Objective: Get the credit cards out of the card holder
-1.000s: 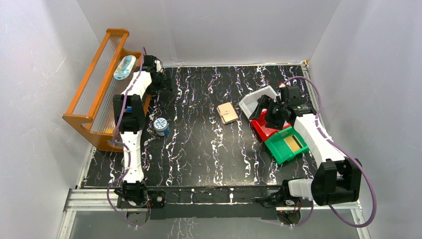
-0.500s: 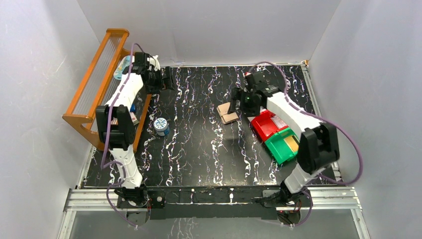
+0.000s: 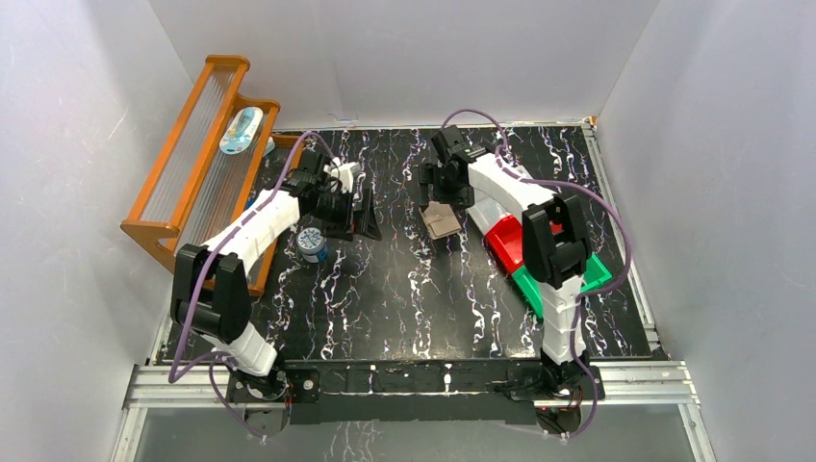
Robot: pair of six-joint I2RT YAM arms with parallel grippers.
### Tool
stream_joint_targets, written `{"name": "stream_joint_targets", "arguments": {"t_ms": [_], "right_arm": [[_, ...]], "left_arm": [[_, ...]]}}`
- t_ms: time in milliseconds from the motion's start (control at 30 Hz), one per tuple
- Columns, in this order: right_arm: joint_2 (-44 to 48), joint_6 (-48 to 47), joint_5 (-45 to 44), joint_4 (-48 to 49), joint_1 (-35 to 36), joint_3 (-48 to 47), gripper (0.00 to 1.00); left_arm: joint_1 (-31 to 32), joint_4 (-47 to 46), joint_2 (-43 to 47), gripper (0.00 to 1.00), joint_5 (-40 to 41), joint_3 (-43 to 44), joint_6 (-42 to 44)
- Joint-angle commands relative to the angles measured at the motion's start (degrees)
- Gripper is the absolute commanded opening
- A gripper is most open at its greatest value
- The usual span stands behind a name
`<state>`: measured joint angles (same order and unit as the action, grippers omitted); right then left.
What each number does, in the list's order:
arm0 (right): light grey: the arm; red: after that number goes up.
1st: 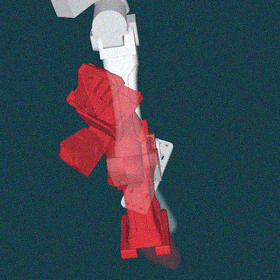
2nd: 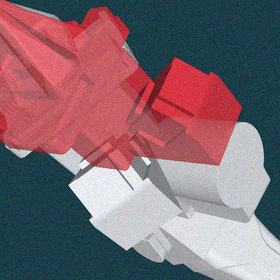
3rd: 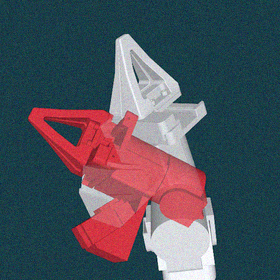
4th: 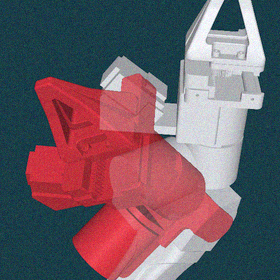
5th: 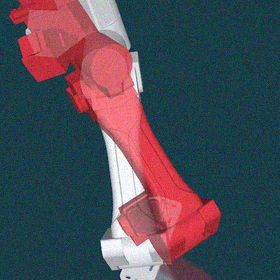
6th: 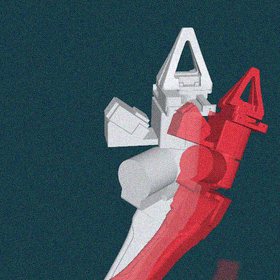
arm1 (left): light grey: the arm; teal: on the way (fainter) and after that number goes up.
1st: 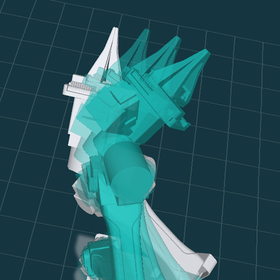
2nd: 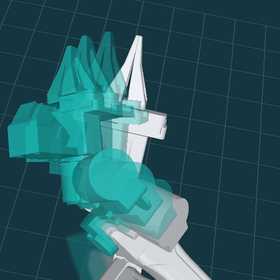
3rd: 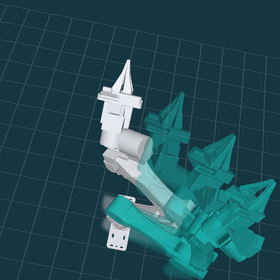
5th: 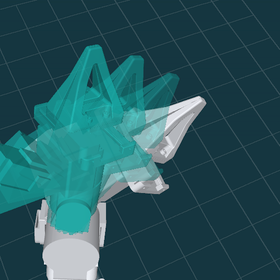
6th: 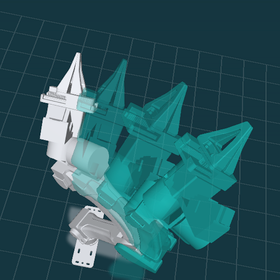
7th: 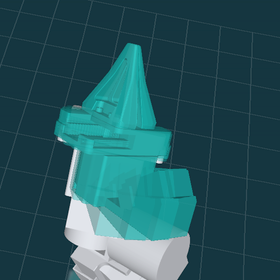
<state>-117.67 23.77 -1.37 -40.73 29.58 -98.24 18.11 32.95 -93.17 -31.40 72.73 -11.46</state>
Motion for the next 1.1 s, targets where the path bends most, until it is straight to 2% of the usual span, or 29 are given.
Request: {"name": "stream_joint_targets", "arguments": {"t_ms": [0, 200, 467, 733, 900, 1067], "right_arm": [[-2.82, -1.70, -1.00, -2.53, -0.10, -6.71, 0.91], [-5.36, -2.25, 1.30, -1.28, 0.02, -6.96, 0.92], [-5.73, -3.88, 3.06, -1.34, 2.01, -1.85, 0.90], [-1.02, -3.00, 2.07, 1.99, 7.25, 11.05, 0.85], [5.83, -0.20, 3.62, 5.02, 12.00, 21.86, 0.85], [14.40, 3.82, 4.38, 6.70, 19.90, 30.92, 0.84]], "left_arm": [[-0.98, 0.49, 2.50, 0.98, 5.12, -4.56, -2.10], [-1.01, -0.02, -3.66, 0.98, 18.48, -5.49, -4.85], [-1.23, 0.87, -6.22, 0.98, 29.92, -3.55, -5.56], [-1.19, -0.31, -3.13, 0.98, 25.82, -5.74, -5.20], [-1.23, -1.21, 0.09, 0.98, 24.89, -6.90, -6.09], [-1.23, -3.01, 3.92, 0.98, 23.10, -7.95, -7.46]]}}
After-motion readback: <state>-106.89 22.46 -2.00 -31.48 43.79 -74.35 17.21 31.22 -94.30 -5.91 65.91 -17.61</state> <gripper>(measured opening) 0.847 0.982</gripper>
